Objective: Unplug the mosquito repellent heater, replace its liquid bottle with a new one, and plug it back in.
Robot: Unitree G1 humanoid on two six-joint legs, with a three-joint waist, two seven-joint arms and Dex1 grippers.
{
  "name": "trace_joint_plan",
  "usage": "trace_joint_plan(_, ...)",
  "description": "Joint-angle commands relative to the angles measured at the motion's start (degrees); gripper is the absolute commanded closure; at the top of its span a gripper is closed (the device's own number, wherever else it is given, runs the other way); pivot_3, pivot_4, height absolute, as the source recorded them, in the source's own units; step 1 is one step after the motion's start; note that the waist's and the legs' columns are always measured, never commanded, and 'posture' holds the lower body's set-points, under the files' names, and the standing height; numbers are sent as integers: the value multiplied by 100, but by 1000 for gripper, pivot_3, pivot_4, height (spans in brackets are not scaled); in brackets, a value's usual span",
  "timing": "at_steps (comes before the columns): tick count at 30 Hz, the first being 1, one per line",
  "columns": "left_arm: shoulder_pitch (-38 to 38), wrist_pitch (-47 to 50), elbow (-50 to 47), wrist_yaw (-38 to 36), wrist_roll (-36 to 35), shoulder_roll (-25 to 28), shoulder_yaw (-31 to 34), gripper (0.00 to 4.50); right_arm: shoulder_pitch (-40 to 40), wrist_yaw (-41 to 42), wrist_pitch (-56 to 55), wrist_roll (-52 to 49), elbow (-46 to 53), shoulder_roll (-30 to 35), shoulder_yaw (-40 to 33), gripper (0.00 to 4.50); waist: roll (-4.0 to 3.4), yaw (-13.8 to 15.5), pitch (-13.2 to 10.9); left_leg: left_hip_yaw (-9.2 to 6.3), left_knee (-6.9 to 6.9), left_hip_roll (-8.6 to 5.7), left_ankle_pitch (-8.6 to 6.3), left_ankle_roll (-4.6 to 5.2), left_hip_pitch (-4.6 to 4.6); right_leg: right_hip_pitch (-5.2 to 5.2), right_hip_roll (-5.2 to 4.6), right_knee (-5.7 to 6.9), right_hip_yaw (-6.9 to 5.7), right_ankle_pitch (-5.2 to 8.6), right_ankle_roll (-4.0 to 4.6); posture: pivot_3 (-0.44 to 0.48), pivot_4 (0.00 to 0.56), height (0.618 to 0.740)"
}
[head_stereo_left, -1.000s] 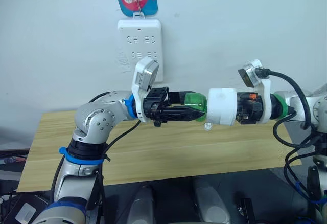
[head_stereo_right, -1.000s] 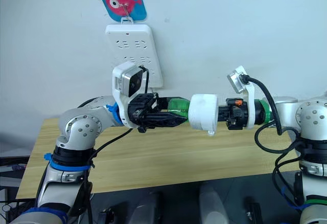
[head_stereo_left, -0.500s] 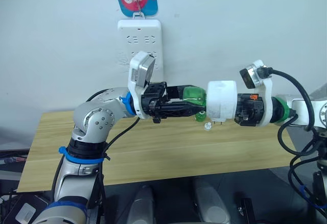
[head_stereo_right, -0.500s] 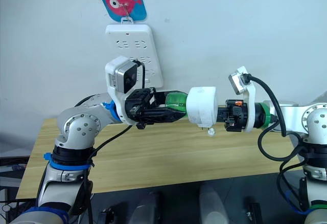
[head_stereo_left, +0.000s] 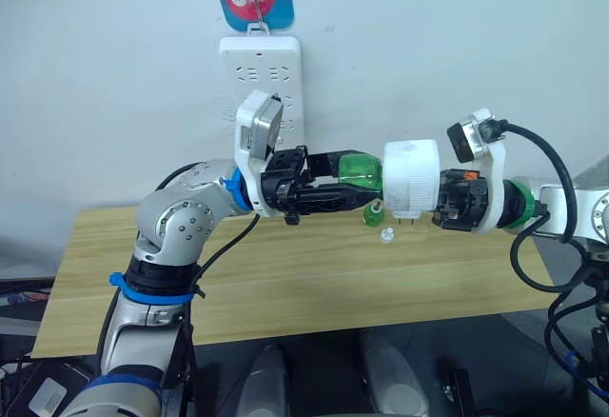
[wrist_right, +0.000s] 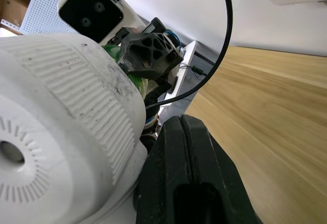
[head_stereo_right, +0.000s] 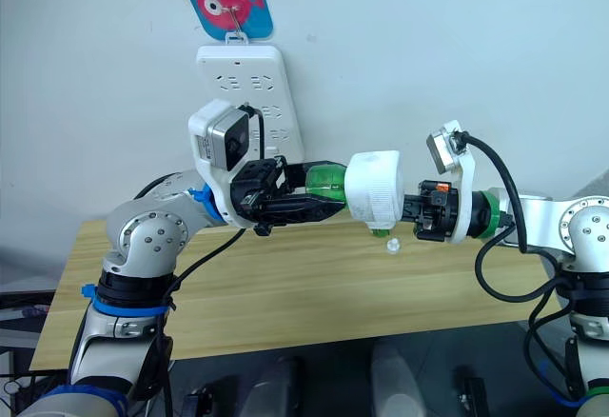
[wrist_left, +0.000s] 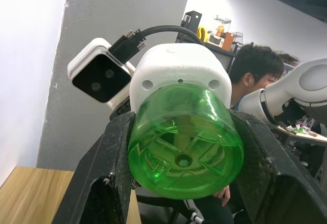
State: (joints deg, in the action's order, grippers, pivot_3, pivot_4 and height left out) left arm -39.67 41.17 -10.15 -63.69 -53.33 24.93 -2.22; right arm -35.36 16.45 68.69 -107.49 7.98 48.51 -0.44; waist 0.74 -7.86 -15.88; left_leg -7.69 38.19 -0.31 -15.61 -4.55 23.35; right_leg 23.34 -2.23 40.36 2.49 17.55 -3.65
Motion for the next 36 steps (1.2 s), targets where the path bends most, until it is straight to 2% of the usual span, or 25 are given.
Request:
trace_joint_plan(1, 0, -90, 108, 277, 370, 76, 41, 2214, 175, 284, 212, -17, 610, 93, 22, 4500, 0, 6, 0, 0, 0, 0, 0, 0, 0, 0, 0, 0, 0, 0, 0, -155, 215, 734)
trace_joint_plan(3, 23, -176, 25, 186, 464, 150, -12, 2214, 462, 641, 132, 1099, 633, 281, 47, 4500, 0, 9, 0, 1, 0, -1, 0, 0, 2, 0, 0, -2, 1, 0, 0, -150, 214, 734)
trace_joint_plan(6, 95, -291, -94, 17, 623, 309, -59, 2214, 778, 1108, -399, 2658, 508, 582, 159, 3966, -1, 7, 0, -2, -2, -1, -1, 1, 1, 0, 3, -4, 0, 0, 0, -148, 215, 734)
trace_joint_plan(11, 344, -716, -196, -233, 1078, 543, -206, 2214, 1213, 2039, -1175, 4078, 597, 886, -29, 2319, 0, 11, 0, 2, -1, 0, -1, 1, -1, 1, 3, -4, 2, 0, 0, -149, 215, 734)
trace_joint_plan(13, 512, -1185, -164, -332, 1482, 564, -337, 2214, 1454, 2329, -1420, 4476, 827, 1034, -125, 1667, -1, 13, 0, 1, -5, 1, 0, 0, -1, 1, 3, -6, 1, 0, 0, -156, 216, 734)
trace_joint_plan(15, 693, -1676, -137, -409, 1869, 541, -463, 2214, 1707, 2391, -1463, 4552, 1026, 1061, -368, 1025, -1, 24, 0, 1, -6, 1, 0, 0, -1, 1, 2, -8, 2, 0, 0, -162, 216, 734)
trace_joint_plan(16, 748, -1835, -126, -427, 1984, 522, -492, 2214, 1780, 2387, -1444, 4553, 1081, 1033, -466, 565, 0, 29, 0, 1, -6, 0, 0, 0, 1, 1, 1, -11, 2, 0, 0, -165, 217, 734)
trace_joint_plan(18, 896, -2297, -41, -365, 2286, 411, -551, 2214, 2002, 2273, -1379, 4491, 1236, 956, -765, 0, 0, 42, 0, 3, -5, 1, 0, 0, 1, 0, 0, -11, 4, 0, 0, -170, 217, 734)
trace_joint_plan(23, 1142, -3461, 339, -87, 2976, 52, -607, 2214, 2400, 1869, -1126, 4227, 1545, 724, -1413, 0, 0, 109, 1, 3, -1, 0, -8, 14, 0, -3, 0, -9, 4, 0, -1, -177, 217, 734)
trace_joint_plan(26, 1216, -4490, 667, 302, 3545, -288, -628, 2214, 2571, 908, -819, 3409, 1560, 367, -2023, 0, 1, 141, 1, 4, 1, 1, -9, 15, 0, -3, 0, -8, 5, 0, -1, -181, 219, 734)
trace_joint_plan(29, 1249, -5594, 986, 549, 4053, -519, -675, 2214, 2839, -405, -851, 1840, 1556, 82, -2417, 0, 1, 143, 2, 7, 2, -1, -10, 17, 2, -3, -1, -7, 6, -1, -1, -188, 221, 734)
trace_joint_plan(33, 1212, -6946, 1487, 968, 4770, -662, -742, 2214, 3348, -2576, -2040, -276, 2346, -361, -2025, 0, 2, 131, 3, 9, -1, 1, -11, 20, 4, -4, -2, -5, 5, -1, -1, -201, 224, 734)
trace_joint_plan(36, 1084, -7858, 1931, 1425, 5415, -706, -812, 2214, 3466, -3761, -2853, -551, 3039, -945, -1436, 0, 4, 104, 17, 10, 0, 2, -11, 21, 1, -4, -1, 0, 9, -1, -1, -201, 223, 734)
